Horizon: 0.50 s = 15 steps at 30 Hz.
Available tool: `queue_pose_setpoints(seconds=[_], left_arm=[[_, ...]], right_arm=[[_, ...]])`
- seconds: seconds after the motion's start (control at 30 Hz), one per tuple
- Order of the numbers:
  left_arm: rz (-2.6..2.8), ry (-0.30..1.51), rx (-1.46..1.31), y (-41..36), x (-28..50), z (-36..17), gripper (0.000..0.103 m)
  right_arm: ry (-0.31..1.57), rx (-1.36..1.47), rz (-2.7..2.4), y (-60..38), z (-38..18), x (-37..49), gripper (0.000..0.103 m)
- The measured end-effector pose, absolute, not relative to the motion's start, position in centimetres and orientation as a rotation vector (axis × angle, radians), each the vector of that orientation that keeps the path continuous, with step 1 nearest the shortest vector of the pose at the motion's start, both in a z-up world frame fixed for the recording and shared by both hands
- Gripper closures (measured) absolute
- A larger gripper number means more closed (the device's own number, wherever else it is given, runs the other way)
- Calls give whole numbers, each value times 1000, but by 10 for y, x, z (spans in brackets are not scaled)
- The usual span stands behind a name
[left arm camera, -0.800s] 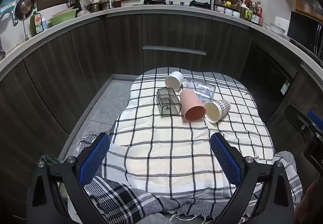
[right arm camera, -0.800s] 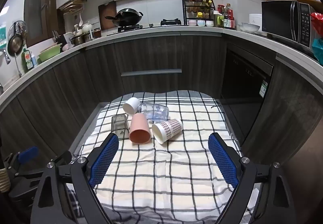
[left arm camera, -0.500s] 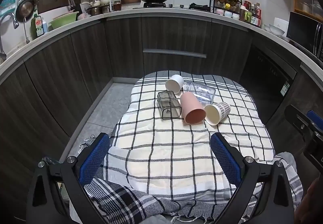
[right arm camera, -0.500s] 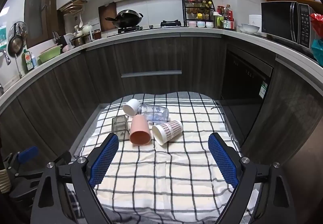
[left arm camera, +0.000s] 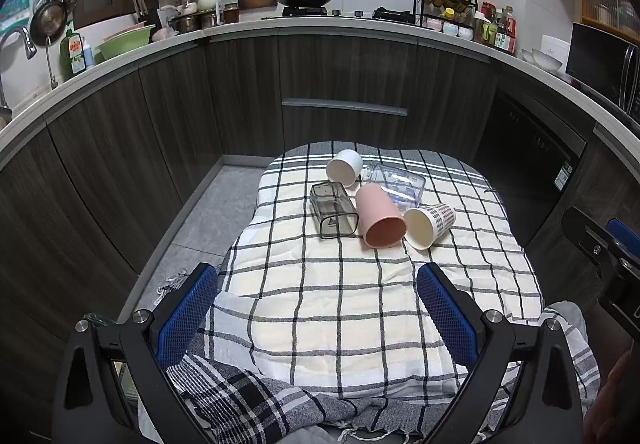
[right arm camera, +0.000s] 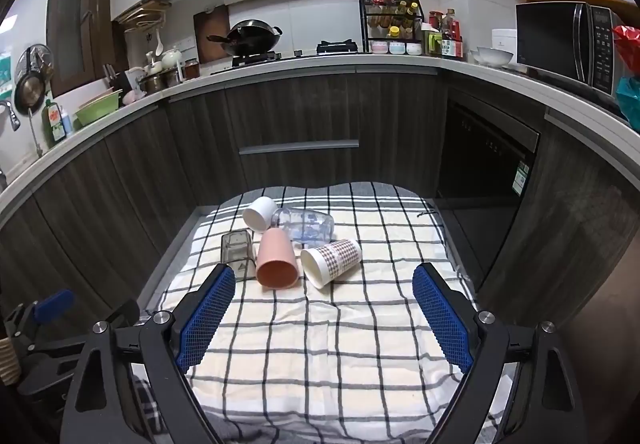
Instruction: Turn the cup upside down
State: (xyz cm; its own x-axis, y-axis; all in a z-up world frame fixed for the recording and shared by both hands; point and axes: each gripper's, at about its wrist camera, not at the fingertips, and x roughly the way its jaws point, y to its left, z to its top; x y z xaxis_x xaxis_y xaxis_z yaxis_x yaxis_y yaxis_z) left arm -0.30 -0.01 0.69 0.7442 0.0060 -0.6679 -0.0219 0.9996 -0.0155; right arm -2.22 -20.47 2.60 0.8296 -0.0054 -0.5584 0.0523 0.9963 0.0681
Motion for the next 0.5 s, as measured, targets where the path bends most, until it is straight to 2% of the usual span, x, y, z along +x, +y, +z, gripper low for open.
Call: queue_pose_setpoints(seconds=[0.5], left_arm=[[15, 735, -24, -1, -4, 5, 2]], right_arm=[[595, 82, -31, -206, 27, -21, 13]])
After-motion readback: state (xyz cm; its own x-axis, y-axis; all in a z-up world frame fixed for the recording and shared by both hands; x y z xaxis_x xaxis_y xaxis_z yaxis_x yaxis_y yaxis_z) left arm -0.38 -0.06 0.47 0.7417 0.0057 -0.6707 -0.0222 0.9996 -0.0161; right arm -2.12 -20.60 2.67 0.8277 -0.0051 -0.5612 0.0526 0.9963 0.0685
